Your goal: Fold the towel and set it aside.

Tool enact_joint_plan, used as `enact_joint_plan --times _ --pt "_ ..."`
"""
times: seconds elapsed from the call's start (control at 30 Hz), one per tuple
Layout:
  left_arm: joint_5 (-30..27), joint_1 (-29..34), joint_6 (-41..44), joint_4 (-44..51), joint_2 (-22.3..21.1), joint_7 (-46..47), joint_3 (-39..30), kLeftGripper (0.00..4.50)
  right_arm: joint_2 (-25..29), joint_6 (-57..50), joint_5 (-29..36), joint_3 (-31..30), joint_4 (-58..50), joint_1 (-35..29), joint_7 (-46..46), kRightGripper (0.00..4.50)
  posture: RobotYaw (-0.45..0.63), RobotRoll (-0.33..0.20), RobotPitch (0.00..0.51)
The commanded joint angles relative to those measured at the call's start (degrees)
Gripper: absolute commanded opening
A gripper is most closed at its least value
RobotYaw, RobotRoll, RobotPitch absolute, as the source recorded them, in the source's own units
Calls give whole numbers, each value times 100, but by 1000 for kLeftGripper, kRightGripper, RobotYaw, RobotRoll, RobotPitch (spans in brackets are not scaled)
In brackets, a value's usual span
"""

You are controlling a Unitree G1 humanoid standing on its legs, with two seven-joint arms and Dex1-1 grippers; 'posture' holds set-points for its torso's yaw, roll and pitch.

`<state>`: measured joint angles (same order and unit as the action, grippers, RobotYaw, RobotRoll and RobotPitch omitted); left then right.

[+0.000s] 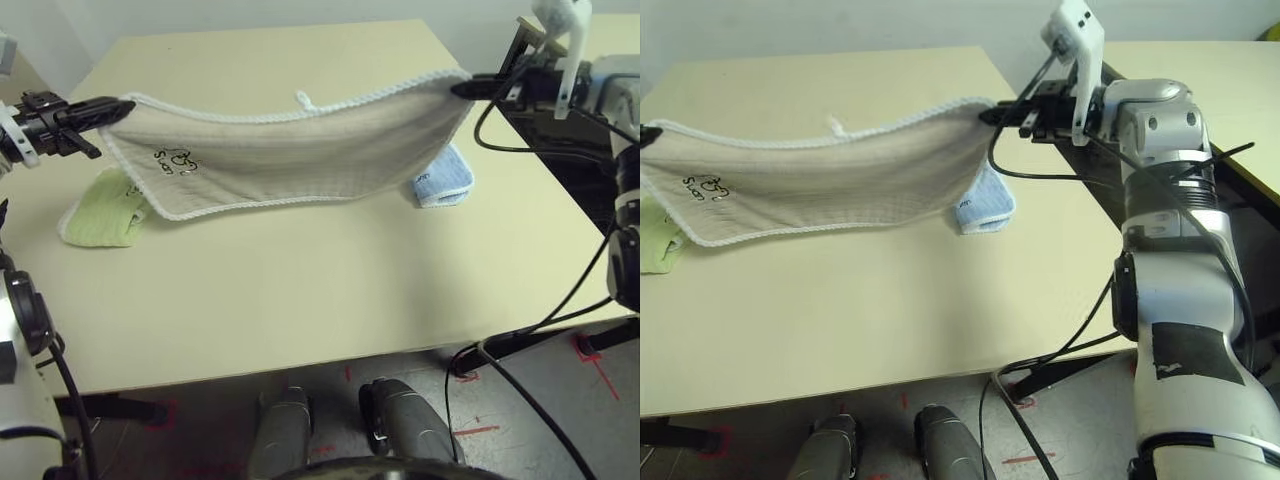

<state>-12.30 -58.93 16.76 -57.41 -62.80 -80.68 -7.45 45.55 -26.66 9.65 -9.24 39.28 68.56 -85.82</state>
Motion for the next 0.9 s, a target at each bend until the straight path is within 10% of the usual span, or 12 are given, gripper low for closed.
enact_joint_plan --times 0.03,0.23,0.6,0.9 --pt "135 238 306 188 -330 -967 447 64 456 -607 271 -521 -662 -139 -640 0 -106 0 106" --pt "-818 573 1102 806 -945 -1182 1588 64 782 -924 630 -1220 -753 -15 -668 0 -94 0 121" --pt "247 -1454 -480 -1564 69 1809 670 64 -1316 2616 -539 -168 2527 1359 2657 0 -109 0 140" --pt "690 -2020 -2084 -1749 216 2610 260 64 -1326 4547 -1454 -20 3368 1878 4623 0 -98 0 144"
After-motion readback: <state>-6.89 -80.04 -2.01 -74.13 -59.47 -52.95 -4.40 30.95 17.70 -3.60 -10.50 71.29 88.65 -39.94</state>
